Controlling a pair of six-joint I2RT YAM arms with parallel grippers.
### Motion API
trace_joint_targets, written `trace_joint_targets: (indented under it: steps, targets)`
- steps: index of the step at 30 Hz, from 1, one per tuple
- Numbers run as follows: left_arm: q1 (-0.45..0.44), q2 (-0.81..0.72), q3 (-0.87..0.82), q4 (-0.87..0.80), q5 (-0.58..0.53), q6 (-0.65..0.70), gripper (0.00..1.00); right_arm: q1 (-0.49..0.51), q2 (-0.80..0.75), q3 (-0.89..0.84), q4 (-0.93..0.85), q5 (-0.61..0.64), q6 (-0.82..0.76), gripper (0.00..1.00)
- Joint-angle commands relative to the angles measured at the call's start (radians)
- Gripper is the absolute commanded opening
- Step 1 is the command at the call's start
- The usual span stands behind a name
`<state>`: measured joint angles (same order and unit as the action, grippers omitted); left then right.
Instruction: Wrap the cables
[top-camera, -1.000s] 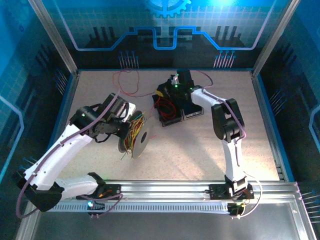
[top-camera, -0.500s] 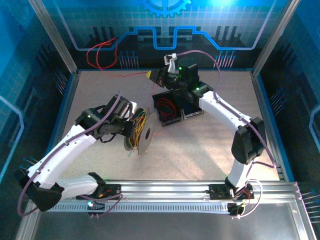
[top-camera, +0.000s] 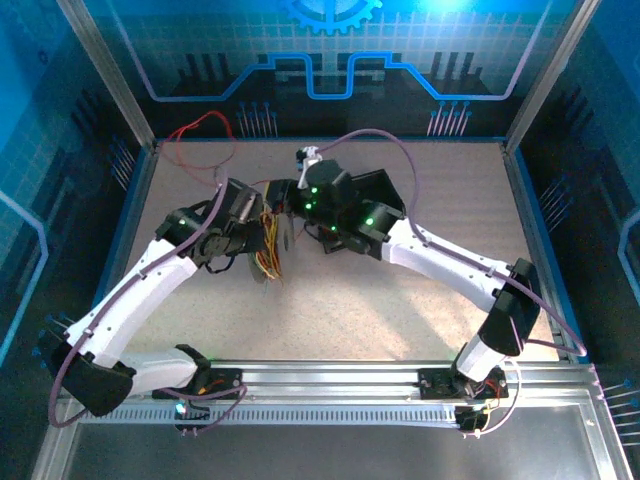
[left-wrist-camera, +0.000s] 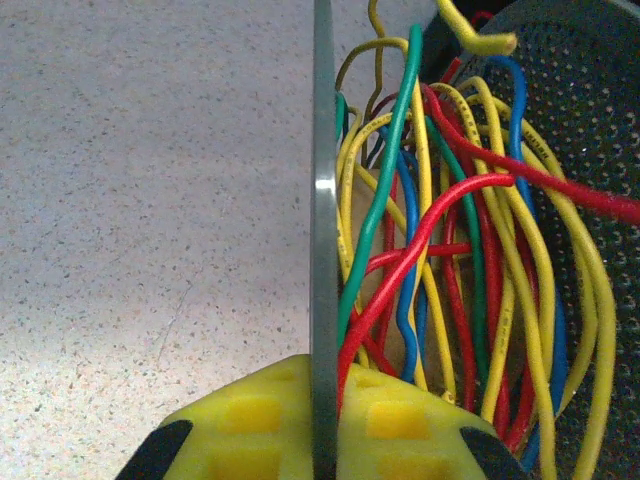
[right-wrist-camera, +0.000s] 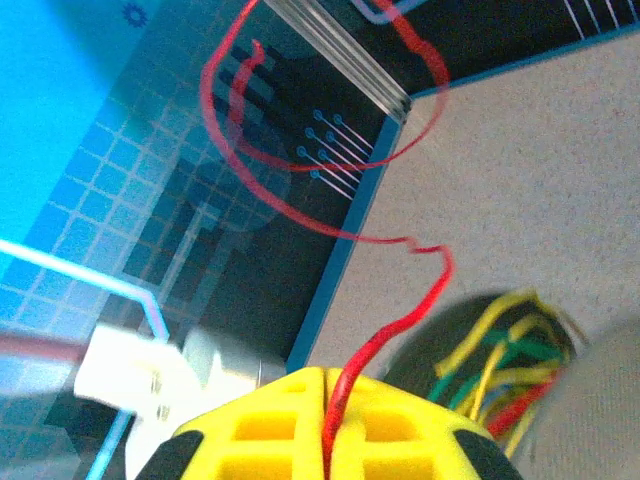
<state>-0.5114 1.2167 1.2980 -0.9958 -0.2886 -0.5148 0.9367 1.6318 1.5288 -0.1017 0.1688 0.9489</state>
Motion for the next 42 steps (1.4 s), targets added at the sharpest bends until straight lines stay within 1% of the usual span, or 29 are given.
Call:
trace_joint_targets:
  steps: [1,3,6,10,12,14,16,21,24,25,26,27,28,30,31,33,34,35,39,40,41,42]
  targets:
    - [0.054,-0.006,0.021,0.125,-0.073,-0.180,0.00,0.089,-0.008,-0.009,-0.026,0.227,0.130,0.00]
    - [0.072,-0.005,0.029,0.114,-0.094,-0.238,0.00,0.135,-0.014,-0.023,-0.037,0.326,0.157,0.00]
    - [0.089,0.008,0.048,0.076,-0.130,-0.332,0.00,0.184,-0.023,-0.058,-0.035,0.423,0.214,0.00]
    - [0.105,0.027,0.081,0.004,-0.179,-0.473,0.00,0.236,-0.040,-0.137,-0.035,0.565,0.349,0.00]
    - [0.111,0.025,0.090,-0.018,-0.191,-0.526,0.00,0.261,-0.049,-0.183,-0.020,0.631,0.409,0.00]
    - [0.115,0.010,0.082,-0.005,-0.190,-0.553,0.00,0.286,-0.056,-0.251,0.027,0.687,0.487,0.00]
    - [0.120,-0.011,0.066,0.024,-0.180,-0.575,0.00,0.298,-0.051,-0.307,0.083,0.703,0.543,0.00]
    - [0.122,-0.046,0.051,0.074,-0.166,-0.580,0.00,0.300,-0.022,-0.353,0.100,0.686,0.644,0.00]
    - [0.122,-0.064,0.037,0.118,-0.152,-0.543,0.00,0.292,-0.013,-0.363,0.102,0.652,0.657,0.00]
    - [0.122,-0.083,0.013,0.185,-0.128,-0.458,0.00,0.286,-0.016,-0.368,0.107,0.633,0.641,0.00]
    - [0.120,-0.099,-0.012,0.241,-0.103,-0.390,0.00,0.281,-0.019,-0.375,0.130,0.618,0.615,0.05]
    - [0.120,-0.120,-0.040,0.303,-0.064,-0.310,0.00,0.274,-0.031,-0.388,0.166,0.595,0.569,0.16]
    - [0.120,-0.141,-0.070,0.367,-0.010,-0.225,0.00,0.268,-0.046,-0.404,0.201,0.583,0.517,0.21]
    - [0.120,-0.176,-0.111,0.421,0.028,-0.144,0.00,0.260,-0.076,-0.436,0.285,0.542,0.373,0.33]
    - [0.121,-0.182,-0.111,0.420,0.043,-0.101,0.00,0.256,-0.101,-0.451,0.295,0.520,0.323,0.38]
    - [0.120,-0.184,-0.099,0.396,0.052,-0.038,0.00,0.242,-0.148,-0.485,0.326,0.455,0.216,0.53]
    - [0.120,-0.184,-0.090,0.382,0.056,-0.011,0.00,0.233,-0.169,-0.494,0.315,0.423,0.186,0.58]
    - [0.120,-0.188,-0.087,0.375,0.060,0.021,0.00,0.222,-0.190,-0.507,0.302,0.379,0.163,0.60]
    - [0.119,-0.213,-0.100,0.383,0.052,0.100,0.00,0.160,-0.283,-0.590,0.313,0.133,0.071,0.80]
    - [0.119,-0.215,-0.100,0.384,0.049,0.115,0.00,0.152,-0.309,-0.605,0.303,0.078,0.025,0.88]
    - [0.118,-0.214,-0.098,0.382,0.048,0.128,0.00,0.150,-0.335,-0.611,0.276,0.051,-0.009,0.95]
    - [0.117,-0.210,-0.096,0.380,0.045,0.143,0.00,0.149,-0.361,-0.614,0.235,0.035,-0.054,1.00]
